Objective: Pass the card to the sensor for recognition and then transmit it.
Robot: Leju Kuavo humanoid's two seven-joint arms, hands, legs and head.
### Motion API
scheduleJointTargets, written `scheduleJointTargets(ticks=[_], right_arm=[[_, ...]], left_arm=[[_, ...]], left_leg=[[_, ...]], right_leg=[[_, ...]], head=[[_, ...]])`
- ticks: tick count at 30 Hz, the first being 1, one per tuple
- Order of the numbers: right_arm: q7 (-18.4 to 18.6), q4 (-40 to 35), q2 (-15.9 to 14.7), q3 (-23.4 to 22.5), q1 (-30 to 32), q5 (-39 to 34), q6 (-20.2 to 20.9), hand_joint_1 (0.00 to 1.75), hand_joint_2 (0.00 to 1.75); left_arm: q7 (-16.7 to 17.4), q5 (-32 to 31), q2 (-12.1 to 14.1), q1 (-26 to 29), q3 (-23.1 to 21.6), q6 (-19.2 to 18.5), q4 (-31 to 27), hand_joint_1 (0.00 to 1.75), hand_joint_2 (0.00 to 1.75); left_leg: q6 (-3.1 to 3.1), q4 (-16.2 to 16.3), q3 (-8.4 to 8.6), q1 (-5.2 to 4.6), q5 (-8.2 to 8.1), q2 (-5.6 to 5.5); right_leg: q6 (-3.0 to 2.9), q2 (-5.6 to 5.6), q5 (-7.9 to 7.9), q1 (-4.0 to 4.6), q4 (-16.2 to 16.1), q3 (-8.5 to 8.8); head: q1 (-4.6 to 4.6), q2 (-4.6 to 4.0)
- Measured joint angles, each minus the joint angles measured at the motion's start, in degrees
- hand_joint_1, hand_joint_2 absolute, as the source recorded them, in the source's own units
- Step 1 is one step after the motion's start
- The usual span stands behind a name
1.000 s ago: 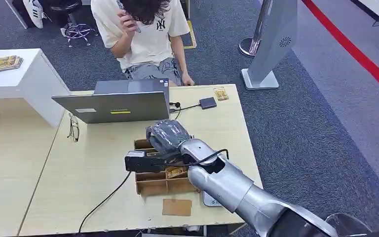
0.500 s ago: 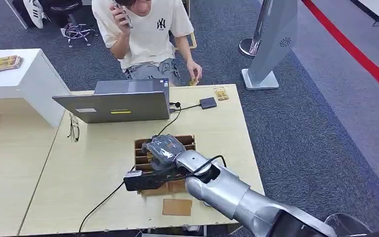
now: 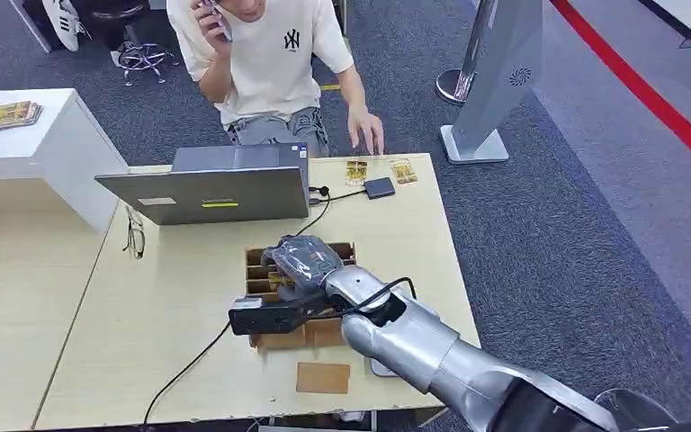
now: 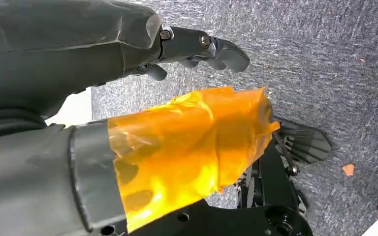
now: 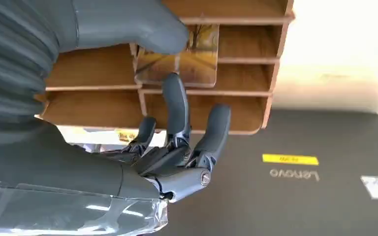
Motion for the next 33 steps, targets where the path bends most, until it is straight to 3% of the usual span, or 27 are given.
scheduleJointTargets(ticks=[13,33], right_arm=[[0.66,-2.32,-1.16,-2.73,-0.25,0.02,-0.15,0.73,1.75],[0.61,-0.79,-1.20,-1.05,-0.24,1.31,1.48,0.65,1.75]], left_arm=[[0.02,0.24,-0.11,0.02,0.42,0.00,-0.04,0.00,0.00],[0.07,0.46,-0.20,0.02,0.44,-0.11,-0.04,0.00,0.00]], left_leg=[[0.00,0.00,0.00,0.00,0.00,0.01],[0.00,0.00,-0.02,0.00,0.00,0.00]], right_leg=[[0.00,0.01,0.00,0.00,0.00,-0.01],[0.00,0.00,0.00,0.00,0.00,-0.02]], head=[[0.00,0.00],[0.00,0.00]])
